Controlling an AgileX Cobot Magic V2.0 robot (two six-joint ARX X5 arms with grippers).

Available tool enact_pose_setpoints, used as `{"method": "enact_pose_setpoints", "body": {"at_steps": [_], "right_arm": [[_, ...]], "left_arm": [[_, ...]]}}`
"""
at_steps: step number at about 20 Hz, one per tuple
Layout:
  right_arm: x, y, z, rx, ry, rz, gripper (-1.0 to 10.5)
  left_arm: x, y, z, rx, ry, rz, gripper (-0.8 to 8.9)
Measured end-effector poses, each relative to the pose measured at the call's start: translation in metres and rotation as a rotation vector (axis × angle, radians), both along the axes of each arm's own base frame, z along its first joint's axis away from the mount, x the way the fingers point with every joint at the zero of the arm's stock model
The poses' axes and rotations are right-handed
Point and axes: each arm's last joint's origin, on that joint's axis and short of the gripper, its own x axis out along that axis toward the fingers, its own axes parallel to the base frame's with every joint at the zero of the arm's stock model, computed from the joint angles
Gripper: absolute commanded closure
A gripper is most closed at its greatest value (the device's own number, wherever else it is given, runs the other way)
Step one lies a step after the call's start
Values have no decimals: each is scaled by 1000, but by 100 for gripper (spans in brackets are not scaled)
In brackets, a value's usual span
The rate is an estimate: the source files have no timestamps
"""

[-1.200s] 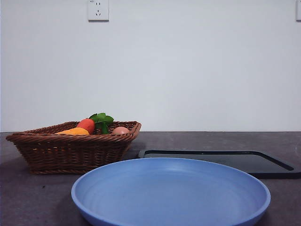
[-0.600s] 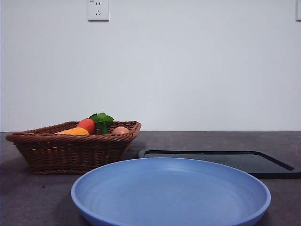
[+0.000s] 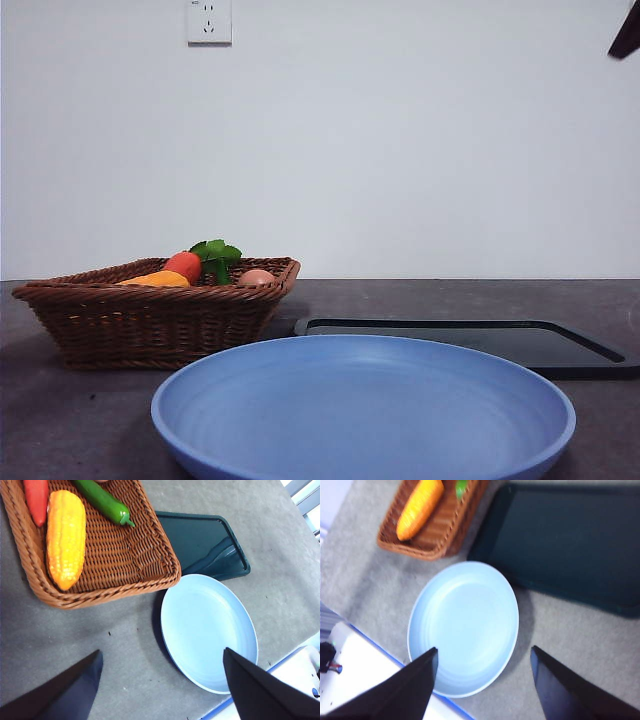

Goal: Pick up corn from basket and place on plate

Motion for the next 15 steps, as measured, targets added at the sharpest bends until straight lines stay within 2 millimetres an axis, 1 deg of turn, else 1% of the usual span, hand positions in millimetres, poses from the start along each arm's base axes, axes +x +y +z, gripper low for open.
{"method": "enact_pose_setpoints", "body": {"at_steps": [4, 7, 11, 15], "right_arm": [[20, 11, -16, -43, 98, 34, 642], [39, 25, -30, -94, 143, 61, 642], [64, 46, -55, -158, 186, 87, 643], [82, 65, -84, -229, 245, 122, 655]], "left_arm": [[0, 0, 0, -7, 6, 7, 423], [0, 0, 0, -8, 7, 7, 423], [0, 0, 0, -8, 7, 7, 423], [0, 0, 0, -8, 7, 7, 423]]}}
